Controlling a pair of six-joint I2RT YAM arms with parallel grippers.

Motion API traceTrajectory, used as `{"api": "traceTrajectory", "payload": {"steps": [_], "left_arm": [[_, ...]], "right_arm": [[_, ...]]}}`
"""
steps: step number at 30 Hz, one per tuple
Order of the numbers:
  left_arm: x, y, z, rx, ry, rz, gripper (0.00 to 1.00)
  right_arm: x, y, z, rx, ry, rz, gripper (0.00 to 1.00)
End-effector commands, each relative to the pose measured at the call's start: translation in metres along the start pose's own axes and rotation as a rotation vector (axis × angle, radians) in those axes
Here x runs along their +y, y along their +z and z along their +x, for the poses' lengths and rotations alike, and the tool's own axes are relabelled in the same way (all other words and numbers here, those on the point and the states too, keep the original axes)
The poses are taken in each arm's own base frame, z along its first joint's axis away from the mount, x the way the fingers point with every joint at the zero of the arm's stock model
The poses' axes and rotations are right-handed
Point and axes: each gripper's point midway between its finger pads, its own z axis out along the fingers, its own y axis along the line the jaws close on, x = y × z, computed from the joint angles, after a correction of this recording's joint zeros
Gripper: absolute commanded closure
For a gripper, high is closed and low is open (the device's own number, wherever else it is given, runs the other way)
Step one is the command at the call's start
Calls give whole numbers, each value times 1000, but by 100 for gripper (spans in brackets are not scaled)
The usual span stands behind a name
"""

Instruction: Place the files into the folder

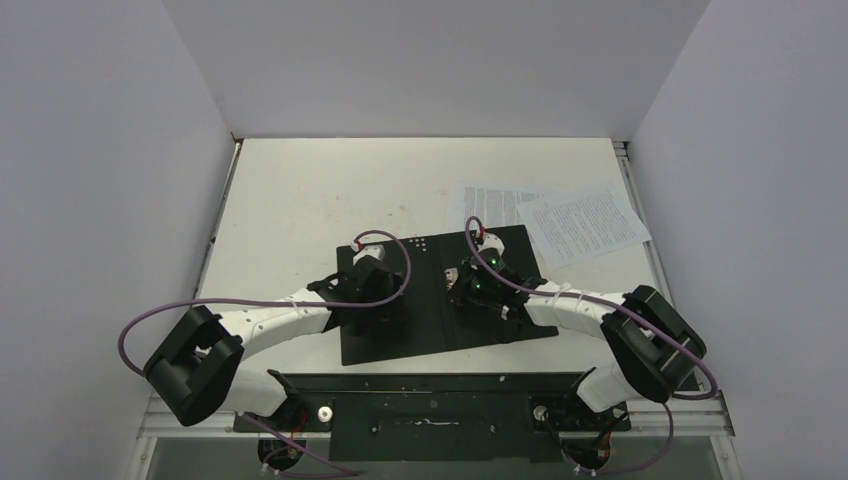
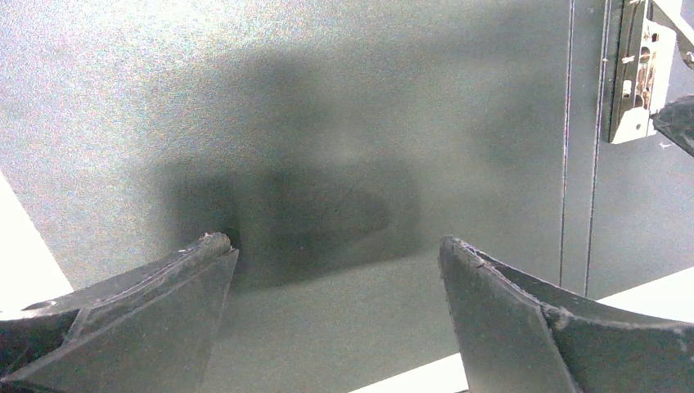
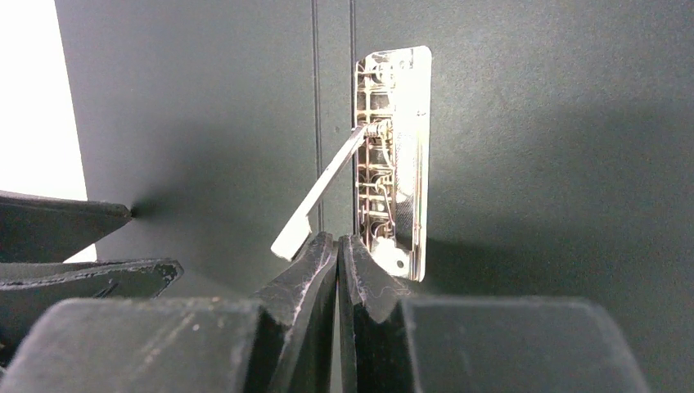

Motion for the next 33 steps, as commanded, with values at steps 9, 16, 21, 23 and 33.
{"api": "traceTrajectory", "payload": {"steps": [9, 16, 21, 23, 33], "left_arm": [[10, 2, 26, 90, 3, -27, 3], [10, 3, 27, 94, 3, -27, 3], [11, 3, 28, 94, 4, -32, 3], [12, 3, 28, 95, 3, -33, 3], [13, 4, 27, 92, 4, -41, 3]], "right_arm": [[14, 14, -33, -67, 28, -73, 95], [18, 18, -47, -75, 35, -101, 95], [26, 19, -54, -76, 45, -134, 95], [27, 21, -57, -79, 50, -140, 95], [25, 36, -73, -91, 42, -115, 95]]}}
